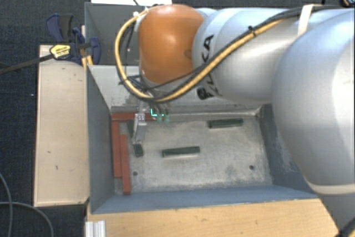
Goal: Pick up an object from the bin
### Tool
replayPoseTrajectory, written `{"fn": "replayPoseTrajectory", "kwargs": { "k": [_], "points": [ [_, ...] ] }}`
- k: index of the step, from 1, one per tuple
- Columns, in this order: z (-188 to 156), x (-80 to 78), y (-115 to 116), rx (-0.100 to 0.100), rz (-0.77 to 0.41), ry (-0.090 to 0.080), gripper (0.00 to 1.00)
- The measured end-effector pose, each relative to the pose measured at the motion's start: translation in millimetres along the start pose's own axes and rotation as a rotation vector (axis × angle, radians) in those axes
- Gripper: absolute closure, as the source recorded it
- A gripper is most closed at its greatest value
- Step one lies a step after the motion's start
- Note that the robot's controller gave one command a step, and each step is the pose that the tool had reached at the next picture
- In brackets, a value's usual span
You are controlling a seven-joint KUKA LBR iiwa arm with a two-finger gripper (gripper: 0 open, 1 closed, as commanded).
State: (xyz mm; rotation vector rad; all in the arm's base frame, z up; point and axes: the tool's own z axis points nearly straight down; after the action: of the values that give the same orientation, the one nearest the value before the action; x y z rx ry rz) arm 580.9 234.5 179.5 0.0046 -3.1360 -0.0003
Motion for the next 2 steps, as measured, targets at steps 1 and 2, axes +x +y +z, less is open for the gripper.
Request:
{"fn": "replayPoseTrajectory", "kwargs": {
  "k": [1,2],
  "points": [
    [76.0,10.8,-55.8,0.002,0.247,-0.002,0.00],
    [111.0,21.6,-115.5,0.002,0.363,-0.003,0.00]
  ]
}}
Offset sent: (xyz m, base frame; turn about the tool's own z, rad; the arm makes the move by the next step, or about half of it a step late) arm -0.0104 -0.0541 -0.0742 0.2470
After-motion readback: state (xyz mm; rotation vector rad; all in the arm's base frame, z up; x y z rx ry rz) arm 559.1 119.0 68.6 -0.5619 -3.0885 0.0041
